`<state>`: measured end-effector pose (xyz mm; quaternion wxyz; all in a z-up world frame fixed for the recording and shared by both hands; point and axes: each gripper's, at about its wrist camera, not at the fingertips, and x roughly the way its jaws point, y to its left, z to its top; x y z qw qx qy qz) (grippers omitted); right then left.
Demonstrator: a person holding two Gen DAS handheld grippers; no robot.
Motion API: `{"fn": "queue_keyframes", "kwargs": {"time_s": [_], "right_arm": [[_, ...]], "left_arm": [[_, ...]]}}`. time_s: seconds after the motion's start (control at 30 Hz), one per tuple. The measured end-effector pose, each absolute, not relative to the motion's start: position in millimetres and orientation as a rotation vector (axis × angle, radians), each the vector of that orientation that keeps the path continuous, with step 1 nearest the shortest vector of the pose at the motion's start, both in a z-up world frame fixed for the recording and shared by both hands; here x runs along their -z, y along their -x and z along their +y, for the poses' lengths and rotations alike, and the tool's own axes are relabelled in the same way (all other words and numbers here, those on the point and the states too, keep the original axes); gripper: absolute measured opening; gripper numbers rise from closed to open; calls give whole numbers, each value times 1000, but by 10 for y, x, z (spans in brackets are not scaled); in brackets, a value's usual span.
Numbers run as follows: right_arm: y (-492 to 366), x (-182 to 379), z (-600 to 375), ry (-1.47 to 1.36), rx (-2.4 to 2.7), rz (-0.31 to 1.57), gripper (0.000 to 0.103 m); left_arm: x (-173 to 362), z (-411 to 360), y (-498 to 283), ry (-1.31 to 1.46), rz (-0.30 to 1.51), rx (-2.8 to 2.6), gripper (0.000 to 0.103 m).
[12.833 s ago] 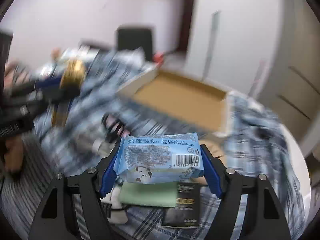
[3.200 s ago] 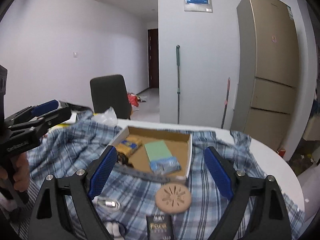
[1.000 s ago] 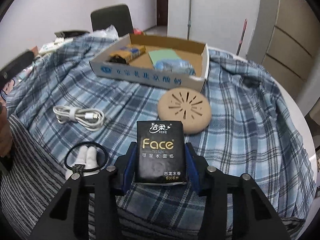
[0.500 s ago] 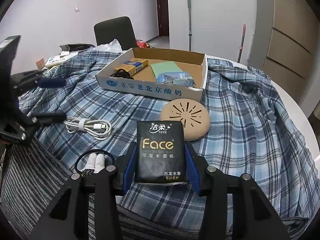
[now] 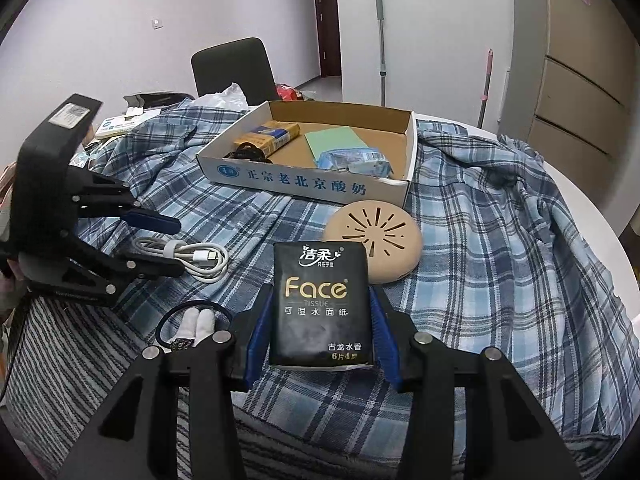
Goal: Organize soft objects
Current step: 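Grasp the black Face tissue pack with the right gripper while the left gripper grasps the white cable, then carry the tissue pack and cable into the box and open both grippers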
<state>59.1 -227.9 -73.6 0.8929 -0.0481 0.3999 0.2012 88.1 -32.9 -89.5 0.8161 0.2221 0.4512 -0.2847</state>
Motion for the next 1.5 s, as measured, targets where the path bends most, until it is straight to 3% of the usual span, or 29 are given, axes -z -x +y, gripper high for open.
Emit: {"fn": "queue_keyframes", "kwargs": {"time_s": [0.27, 0.4, 1.13, 1.5], "right_arm": [[-576, 725, -2274, 97, -420, 822, 46], [-579, 721, -2296, 84, -412, 819, 46], [-498, 529, -2336, 79, -394, 746, 46], [-641, -154, -2393, 105, -293, 603, 46]], "left_arm": [[967, -456, -928, -498, 995, 656, 42], [918, -411, -903, -474, 973, 640, 23], [129, -225, -458, -186, 702, 547, 22], [-397, -305, -639, -120, 555, 439, 22]]}}
